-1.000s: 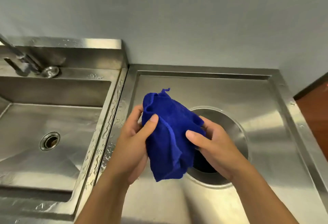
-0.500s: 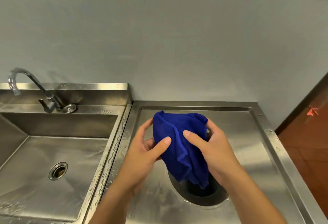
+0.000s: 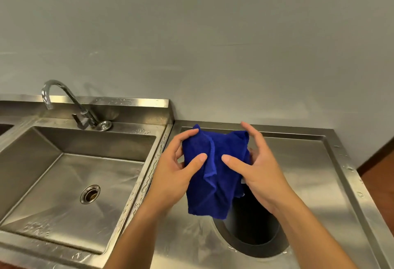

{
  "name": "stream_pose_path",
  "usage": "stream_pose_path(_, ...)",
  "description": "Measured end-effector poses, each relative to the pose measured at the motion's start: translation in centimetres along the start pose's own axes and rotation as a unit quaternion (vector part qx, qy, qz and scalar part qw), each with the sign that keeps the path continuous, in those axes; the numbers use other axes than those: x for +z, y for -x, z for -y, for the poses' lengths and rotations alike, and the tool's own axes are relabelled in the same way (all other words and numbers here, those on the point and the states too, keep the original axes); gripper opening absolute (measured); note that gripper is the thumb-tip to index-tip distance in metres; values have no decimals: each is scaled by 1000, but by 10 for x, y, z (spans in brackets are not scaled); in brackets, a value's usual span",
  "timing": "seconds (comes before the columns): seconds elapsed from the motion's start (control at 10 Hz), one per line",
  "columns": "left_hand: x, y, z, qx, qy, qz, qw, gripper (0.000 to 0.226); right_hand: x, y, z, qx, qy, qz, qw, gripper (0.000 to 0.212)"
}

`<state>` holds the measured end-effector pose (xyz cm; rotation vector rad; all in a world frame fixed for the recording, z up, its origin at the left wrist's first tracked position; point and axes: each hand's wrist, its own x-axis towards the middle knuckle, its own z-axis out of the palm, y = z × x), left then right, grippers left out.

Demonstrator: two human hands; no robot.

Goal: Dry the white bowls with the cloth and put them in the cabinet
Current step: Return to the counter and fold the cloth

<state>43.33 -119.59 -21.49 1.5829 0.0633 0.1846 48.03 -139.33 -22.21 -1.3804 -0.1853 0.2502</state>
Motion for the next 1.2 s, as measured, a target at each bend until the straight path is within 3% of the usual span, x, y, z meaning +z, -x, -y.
stream_pose_path(0.2, -18, -54, 31, -3, -27, -3, 1000, 53, 12, -57, -34, -13, 55, -31, 998, 72)
stream_pose_path(0.5, -46, -181, 161, 5, -66, -3, 998, 53, 17, -187, -139, 8, 135, -82, 987, 66)
stream_pose_path(0.8, -63, -239, 323, -63, -203, 7, 977, 56, 9, -261, -291, 139, 134, -116, 974, 67)
stream_pose_path(1.2, -59, -242, 333, -59, -357, 9, 932, 57, 1, -257, -290, 98, 332, -148, 926, 63)
